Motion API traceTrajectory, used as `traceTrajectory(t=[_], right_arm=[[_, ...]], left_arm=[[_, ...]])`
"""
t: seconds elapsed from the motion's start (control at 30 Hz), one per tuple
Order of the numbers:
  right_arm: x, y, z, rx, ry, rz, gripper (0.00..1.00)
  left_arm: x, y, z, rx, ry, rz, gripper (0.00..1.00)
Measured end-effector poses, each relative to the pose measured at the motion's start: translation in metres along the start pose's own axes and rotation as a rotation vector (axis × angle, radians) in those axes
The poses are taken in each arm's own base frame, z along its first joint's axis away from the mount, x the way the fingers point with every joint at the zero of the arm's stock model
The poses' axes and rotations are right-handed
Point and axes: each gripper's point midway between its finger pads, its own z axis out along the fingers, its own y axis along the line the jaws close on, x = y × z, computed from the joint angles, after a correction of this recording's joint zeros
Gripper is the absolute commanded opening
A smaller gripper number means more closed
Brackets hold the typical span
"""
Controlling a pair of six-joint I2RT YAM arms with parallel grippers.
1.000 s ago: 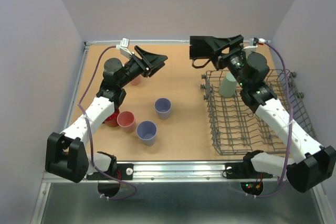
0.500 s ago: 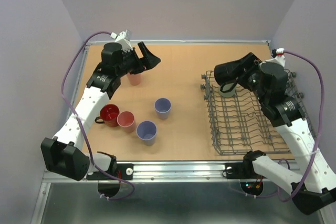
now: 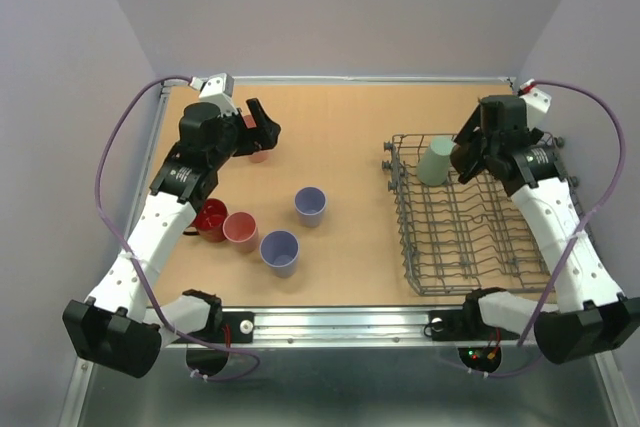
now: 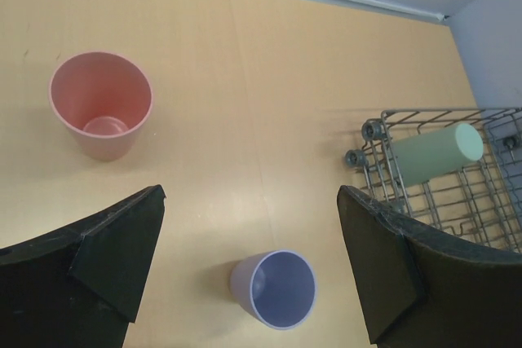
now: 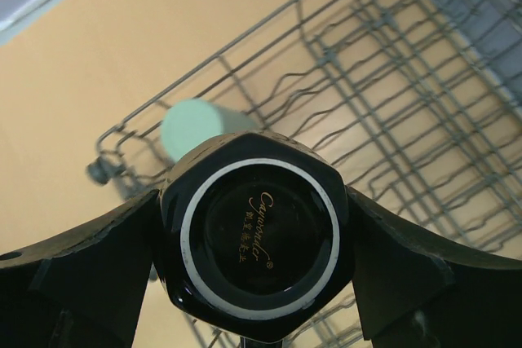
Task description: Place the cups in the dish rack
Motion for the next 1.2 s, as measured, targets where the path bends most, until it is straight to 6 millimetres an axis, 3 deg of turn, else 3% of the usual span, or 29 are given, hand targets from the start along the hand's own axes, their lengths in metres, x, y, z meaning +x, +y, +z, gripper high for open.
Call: traceTrajectory(t=[0.13, 0.27, 0.43, 0.5, 0.67, 0.87, 1.07, 1.2], right_arm=[[-0.011, -0.038, 0.031, 0.146, 0.019, 0.032, 0.00], [-0.014, -0.075, 0.061, 0.253, 0.066, 0.077, 0.00], [-0.016, -0.120, 0.084, 0.368, 0.097, 0.132, 0.00], [-0.018, -0.130, 0.090, 0.382, 0.090, 0.153, 0.00], [-0.012, -0.139, 0.109, 0.385, 0.076, 0.184, 0.01], [0.009, -0.141, 0.152, 0.412, 0.125, 0.168, 0.00], [0.029, -0.150, 0.187, 0.462, 0.154, 0.164, 0.00], [0.045, -0.158, 0.203, 0.509, 0.177, 0.166, 0.01]], left_arm=[[0.019, 0.008, 0.002, -0.013, 0.057, -0.001, 0.99], [0.024, 0.010, 0.000, -0.013, 0.078, 0.020, 0.99], [0.025, 0.009, 0.000, -0.003, 0.083, 0.031, 0.99], [0.025, 0.007, -0.001, 0.006, 0.083, 0.030, 0.99], [0.029, 0.007, -0.004, 0.015, 0.077, 0.028, 0.99], [0.039, 0.013, 0.001, 0.001, 0.102, 0.027, 0.99], [0.068, 0.017, 0.009, 0.031, 0.169, 0.036, 0.99], [0.068, 0.016, 0.010, 0.043, 0.166, 0.044, 0.99]])
